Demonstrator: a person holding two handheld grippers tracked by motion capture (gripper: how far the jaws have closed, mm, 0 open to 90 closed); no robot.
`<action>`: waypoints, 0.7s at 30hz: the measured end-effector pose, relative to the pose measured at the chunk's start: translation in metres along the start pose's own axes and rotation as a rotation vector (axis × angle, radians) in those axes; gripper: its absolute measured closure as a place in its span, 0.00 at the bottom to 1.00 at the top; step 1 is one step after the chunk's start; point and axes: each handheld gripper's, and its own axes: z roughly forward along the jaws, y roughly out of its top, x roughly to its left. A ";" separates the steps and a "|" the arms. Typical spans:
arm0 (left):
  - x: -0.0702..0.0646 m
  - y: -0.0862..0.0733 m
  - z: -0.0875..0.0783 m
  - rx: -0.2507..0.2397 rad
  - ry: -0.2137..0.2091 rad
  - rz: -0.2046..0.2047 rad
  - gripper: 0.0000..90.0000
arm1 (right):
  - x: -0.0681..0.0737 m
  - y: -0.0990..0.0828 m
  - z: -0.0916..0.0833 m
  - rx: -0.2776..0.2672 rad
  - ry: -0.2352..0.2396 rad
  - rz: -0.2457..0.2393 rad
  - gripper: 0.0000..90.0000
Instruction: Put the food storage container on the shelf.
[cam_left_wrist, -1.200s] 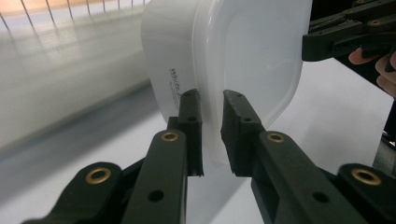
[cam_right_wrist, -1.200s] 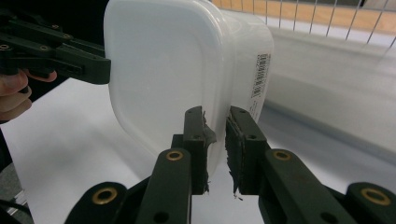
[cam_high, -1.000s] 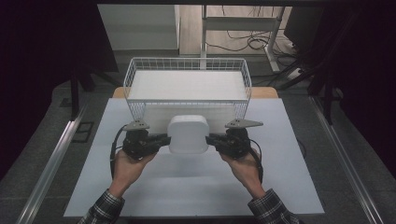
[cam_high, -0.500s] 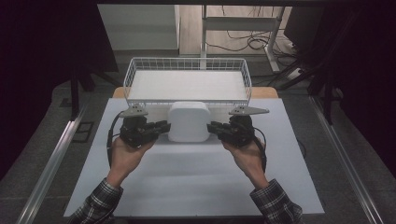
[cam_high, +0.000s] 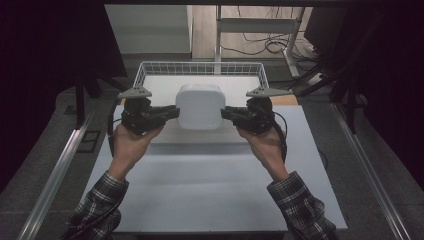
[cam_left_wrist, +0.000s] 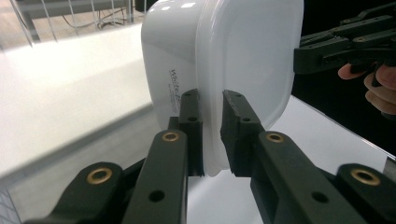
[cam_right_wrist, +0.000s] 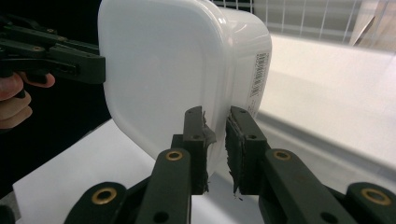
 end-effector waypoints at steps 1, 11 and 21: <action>0.001 0.004 0.001 0.000 0.001 0.000 0.89 | -0.001 0.004 0.000 -0.002 -0.004 -0.002 0.86; 0.018 0.030 0.019 0.023 0.020 -0.029 0.88 | -0.021 0.033 0.014 0.007 -0.046 0.020 0.85; 0.031 0.035 0.039 0.056 0.009 -0.064 0.87 | -0.042 0.038 0.029 0.037 -0.049 0.061 0.84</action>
